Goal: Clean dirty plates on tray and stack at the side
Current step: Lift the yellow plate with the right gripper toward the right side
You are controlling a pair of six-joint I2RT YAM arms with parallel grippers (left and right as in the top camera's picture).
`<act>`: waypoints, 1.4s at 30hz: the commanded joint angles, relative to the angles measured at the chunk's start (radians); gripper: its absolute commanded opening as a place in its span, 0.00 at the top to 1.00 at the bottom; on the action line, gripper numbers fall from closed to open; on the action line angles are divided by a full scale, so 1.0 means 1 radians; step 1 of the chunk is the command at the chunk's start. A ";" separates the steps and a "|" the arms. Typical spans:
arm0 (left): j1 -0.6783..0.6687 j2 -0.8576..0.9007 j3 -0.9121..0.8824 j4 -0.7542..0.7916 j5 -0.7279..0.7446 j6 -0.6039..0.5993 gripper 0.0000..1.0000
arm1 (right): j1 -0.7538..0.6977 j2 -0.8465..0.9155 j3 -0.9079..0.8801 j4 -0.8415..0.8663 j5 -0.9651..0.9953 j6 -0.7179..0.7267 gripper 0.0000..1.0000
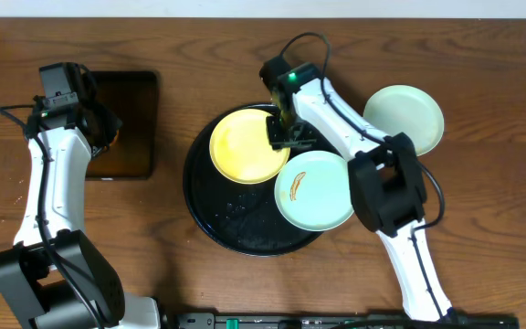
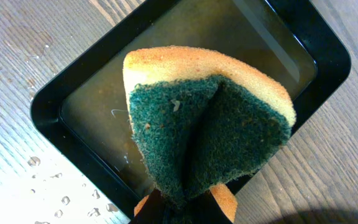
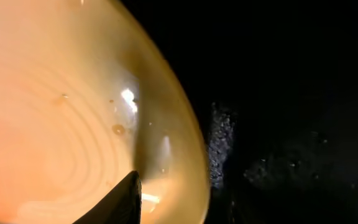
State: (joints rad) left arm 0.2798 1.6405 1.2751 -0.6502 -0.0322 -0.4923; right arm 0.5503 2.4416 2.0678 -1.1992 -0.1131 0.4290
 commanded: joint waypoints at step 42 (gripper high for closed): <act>0.003 0.008 -0.008 -0.007 -0.004 0.029 0.92 | -0.128 -0.161 0.019 0.074 -0.320 -0.255 0.99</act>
State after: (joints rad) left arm 0.2798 1.6409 1.2747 -0.6540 -0.0319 -0.4732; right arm 0.4358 2.4096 2.0808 -1.1213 -0.5632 0.1993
